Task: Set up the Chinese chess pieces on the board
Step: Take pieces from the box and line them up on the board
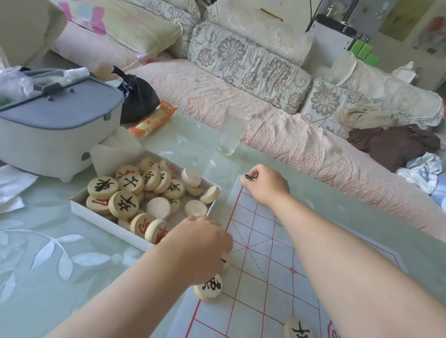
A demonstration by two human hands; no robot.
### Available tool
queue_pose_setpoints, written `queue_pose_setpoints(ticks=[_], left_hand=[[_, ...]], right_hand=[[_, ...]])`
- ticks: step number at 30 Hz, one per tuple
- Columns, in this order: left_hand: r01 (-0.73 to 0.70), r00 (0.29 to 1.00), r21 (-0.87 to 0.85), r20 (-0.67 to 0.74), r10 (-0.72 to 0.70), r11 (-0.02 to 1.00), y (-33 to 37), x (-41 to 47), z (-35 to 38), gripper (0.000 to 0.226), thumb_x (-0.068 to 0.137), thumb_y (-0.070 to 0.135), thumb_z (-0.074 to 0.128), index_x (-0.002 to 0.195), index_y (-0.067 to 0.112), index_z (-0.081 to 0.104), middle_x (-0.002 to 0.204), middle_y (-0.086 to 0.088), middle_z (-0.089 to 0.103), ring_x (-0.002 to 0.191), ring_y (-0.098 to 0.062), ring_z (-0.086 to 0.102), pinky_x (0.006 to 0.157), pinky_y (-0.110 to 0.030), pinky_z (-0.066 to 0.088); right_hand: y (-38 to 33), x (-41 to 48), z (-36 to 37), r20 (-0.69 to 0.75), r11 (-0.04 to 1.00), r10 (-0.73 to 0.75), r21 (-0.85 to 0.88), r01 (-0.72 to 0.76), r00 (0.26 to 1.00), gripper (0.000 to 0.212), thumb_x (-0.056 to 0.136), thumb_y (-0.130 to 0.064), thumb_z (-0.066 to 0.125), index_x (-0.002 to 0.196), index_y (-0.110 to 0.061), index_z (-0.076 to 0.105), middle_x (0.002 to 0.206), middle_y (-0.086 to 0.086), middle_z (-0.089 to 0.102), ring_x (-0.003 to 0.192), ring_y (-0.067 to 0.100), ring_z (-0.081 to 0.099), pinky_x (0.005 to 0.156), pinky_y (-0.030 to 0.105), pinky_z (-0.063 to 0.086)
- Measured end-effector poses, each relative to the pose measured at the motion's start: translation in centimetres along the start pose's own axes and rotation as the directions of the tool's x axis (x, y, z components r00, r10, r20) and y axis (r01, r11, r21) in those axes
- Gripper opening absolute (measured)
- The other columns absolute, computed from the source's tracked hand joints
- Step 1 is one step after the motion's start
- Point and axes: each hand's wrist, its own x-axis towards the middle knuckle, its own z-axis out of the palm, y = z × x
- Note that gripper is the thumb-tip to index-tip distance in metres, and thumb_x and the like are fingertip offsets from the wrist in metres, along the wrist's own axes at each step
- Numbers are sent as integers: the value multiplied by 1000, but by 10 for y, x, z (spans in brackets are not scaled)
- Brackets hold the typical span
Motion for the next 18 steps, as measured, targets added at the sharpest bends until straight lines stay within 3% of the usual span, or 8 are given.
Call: queue_pose_setpoints(ticks=[5, 11, 15, 18], left_hand=[[5, 1000, -47, 8, -5, 999, -1, -1, -3, 36, 93, 29, 52, 129, 33, 53, 122, 5, 53, 120, -17, 42, 88, -25, 23], [31, 999, -104, 25, -29, 994, -1, -3, -4, 35, 93, 27, 50, 127, 33, 54, 123, 5, 54, 120, -17, 43, 85, -25, 24], [45, 999, -151, -10, -47, 987, -2, -5, -9, 33, 92, 31, 54, 125, 33, 56, 123, 5, 53, 120, -17, 42, 93, -28, 36], [70, 993, -156, -83, -84, 985, -11, -6, -17, 29, 90, 29, 55, 119, 32, 61, 116, 1, 55, 115, -19, 46, 96, -35, 43]], right_hand=[[-9, 7, 13, 21, 998, 13, -66, -12, 1000, 28, 94, -48, 53, 110, -26, 61, 123, 4, 63, 119, 32, 54, 99, 38, 42], [-16, -8, 1, -10, 998, -44, -43, 44, 999, 28, 94, -38, 53, 118, -25, 61, 129, 8, 50, 121, 32, 50, 100, 38, 39], [-34, -31, -15, -10, 985, -159, 62, 159, 987, 20, 94, -29, 54, 111, -27, 64, 121, 3, 55, 107, 24, 57, 94, 35, 46], [-56, -53, -26, -15, 953, -251, 172, 250, 968, 15, 92, -22, 57, 102, -26, 68, 105, -4, 65, 81, 9, 59, 81, 28, 47]])
